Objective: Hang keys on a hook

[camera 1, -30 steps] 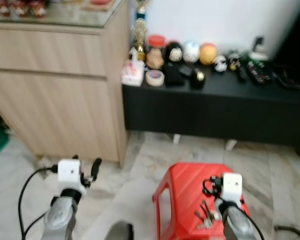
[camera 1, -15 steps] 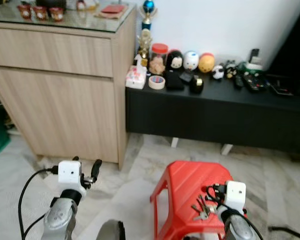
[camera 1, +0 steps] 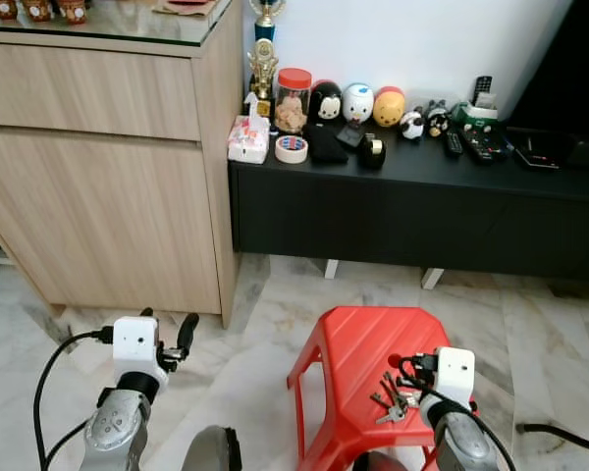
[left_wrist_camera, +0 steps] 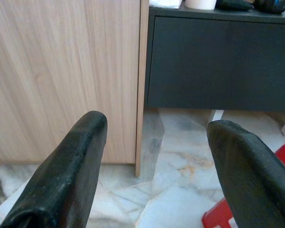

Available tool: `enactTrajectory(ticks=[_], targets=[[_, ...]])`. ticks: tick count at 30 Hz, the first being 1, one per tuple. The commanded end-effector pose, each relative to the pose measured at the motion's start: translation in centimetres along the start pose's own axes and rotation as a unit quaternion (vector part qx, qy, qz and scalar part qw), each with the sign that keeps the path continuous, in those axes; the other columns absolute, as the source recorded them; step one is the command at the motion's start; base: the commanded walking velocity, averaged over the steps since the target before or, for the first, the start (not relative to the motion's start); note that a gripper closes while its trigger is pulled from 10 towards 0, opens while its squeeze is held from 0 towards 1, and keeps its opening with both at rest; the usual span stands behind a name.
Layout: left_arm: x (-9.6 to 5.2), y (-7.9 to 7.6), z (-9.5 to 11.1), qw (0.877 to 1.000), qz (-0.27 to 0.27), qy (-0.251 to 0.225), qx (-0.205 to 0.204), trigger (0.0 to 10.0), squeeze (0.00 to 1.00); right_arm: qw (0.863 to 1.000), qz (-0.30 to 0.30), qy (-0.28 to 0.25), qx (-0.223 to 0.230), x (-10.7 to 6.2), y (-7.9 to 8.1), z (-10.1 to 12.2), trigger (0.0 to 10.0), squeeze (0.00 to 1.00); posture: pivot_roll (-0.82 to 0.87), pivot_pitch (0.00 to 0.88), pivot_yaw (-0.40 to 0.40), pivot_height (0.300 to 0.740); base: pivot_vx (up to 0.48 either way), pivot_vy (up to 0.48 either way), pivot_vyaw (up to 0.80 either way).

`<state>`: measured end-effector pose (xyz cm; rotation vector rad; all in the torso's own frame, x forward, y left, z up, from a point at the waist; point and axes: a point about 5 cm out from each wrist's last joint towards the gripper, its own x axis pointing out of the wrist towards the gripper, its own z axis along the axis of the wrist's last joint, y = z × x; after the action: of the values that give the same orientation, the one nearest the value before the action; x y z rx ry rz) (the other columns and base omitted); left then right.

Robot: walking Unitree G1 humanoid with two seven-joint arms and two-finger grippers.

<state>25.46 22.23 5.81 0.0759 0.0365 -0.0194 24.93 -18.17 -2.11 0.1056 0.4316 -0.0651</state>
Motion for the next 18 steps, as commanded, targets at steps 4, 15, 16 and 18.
enactTrajectory(ticks=[4,15,16,18], targets=[[-0.2,0.0,-0.1,1.0,-0.003,0.004,0.005,10.0,0.0,0.999,0.017,0.028,-0.008,0.3,0.4,-0.4,10.0,0.0,0.1,0.0,-0.099,0.593,0.0,0.0,0.0],[-0.3,0.2,-0.2,1.0,0.002,0.008,0.003,10.0,0.0,0.998,0.033,0.058,-0.007,1.1,1.4,-0.3,10.0,1.0,0.1,0.0,-0.094,0.593,0.0,0.0,0.0],[-0.3,0.2,-0.2,1.0,0.003,0.008,0.005,10.0,0.0,0.998,0.025,0.065,-0.002,1.3,1.4,-0.2,10.0,1.0,0.11,0.0,-0.094,0.593,0.0,0.0,0.0],[-0.3,0.3,-0.2,1.0,0.005,0.009,0.006,10.0,0.0,0.996,0.013,0.083,0.005,1.6,1.5,-0.1,10.0,1.0,0.11,0.0,-0.096,0.593,0.0,0.0,0.0]])
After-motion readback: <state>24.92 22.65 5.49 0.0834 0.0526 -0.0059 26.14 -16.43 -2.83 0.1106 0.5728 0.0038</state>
